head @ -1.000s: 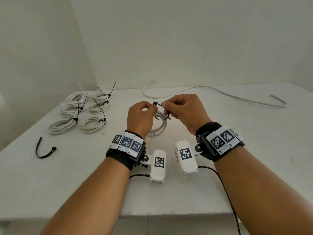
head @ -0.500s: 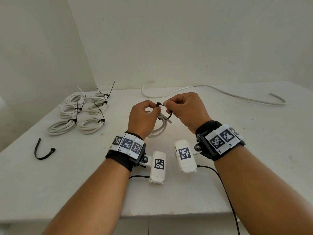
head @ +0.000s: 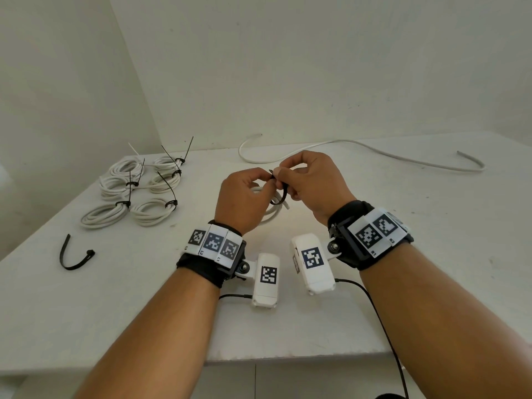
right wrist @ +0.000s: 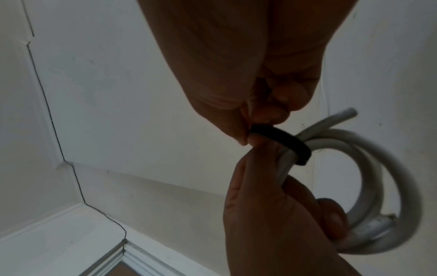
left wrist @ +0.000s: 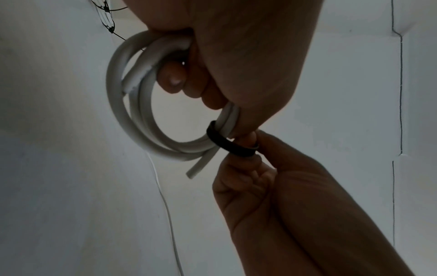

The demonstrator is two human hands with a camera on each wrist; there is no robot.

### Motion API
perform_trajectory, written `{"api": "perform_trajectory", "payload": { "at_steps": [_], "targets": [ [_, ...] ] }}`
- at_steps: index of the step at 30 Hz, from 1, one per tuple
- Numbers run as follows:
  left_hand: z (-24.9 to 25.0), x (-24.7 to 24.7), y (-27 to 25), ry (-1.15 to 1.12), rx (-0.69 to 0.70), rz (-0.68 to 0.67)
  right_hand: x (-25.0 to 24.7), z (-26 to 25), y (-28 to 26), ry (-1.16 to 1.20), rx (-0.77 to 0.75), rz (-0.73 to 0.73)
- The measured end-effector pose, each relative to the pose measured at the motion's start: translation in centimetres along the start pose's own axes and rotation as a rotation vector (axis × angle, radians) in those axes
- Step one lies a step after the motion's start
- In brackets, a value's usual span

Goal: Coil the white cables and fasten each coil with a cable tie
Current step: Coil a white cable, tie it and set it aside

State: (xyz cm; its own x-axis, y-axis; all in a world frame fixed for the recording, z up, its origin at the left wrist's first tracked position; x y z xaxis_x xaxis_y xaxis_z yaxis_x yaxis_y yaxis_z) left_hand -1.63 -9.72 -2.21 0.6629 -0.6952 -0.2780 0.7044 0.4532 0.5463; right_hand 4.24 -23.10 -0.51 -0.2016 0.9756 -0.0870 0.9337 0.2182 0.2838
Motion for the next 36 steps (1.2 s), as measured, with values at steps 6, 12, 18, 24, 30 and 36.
{"api": "perform_trajectory", "payload": {
  "at_steps": [6, 12, 18, 24, 30, 36],
  "targets": [
    [-0.1, -0.9, 0.5, -0.135, -0.129, 0.054, 0.0, -0.2, 0.0, -0.173, -0.057, -0.066],
    [-0.2, -0.1, 0.0, -0.275, -0.208, -0.100, -0.4, 0.0, 0.1, -0.016, 0.126, -0.117],
    [-0.4, 0.5, -0.5, -0.319, -0.170, -0.167, -1.3, -0.1, 0.4, 0.112, 0.276, -0.146],
    [0.3, 1.7, -1.1, -0.528, -0.177, -0.246, -2.6, -0.1, 0.9, 0.323, 0.396, 0.057],
    [0.3, 2.1, -1.2, -0.688, -0.283, -0.246, -1.8, 0.3, 0.7, 0.246, 0.417, 0.004],
    [-0.2, 2.2, -1.2, -0.642, -0.399, -0.232, -1.7, -0.2, 0.3, 0.112, 0.321, -0.085]
  ]
}}
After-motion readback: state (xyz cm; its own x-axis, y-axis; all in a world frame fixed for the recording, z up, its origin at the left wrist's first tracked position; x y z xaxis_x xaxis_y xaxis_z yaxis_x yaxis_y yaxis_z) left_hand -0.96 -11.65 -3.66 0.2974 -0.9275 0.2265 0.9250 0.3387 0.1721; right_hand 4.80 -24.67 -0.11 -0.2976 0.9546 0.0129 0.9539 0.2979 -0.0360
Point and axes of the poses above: each hand's wrist, its own y-axis towards the middle knuckle, its own x-axis out of the palm, z = x × y, the point moved 2 cm from there along y, towards the middle knuckle, and after that the axes turned 9 degrees about z, right-handed, at the moved point
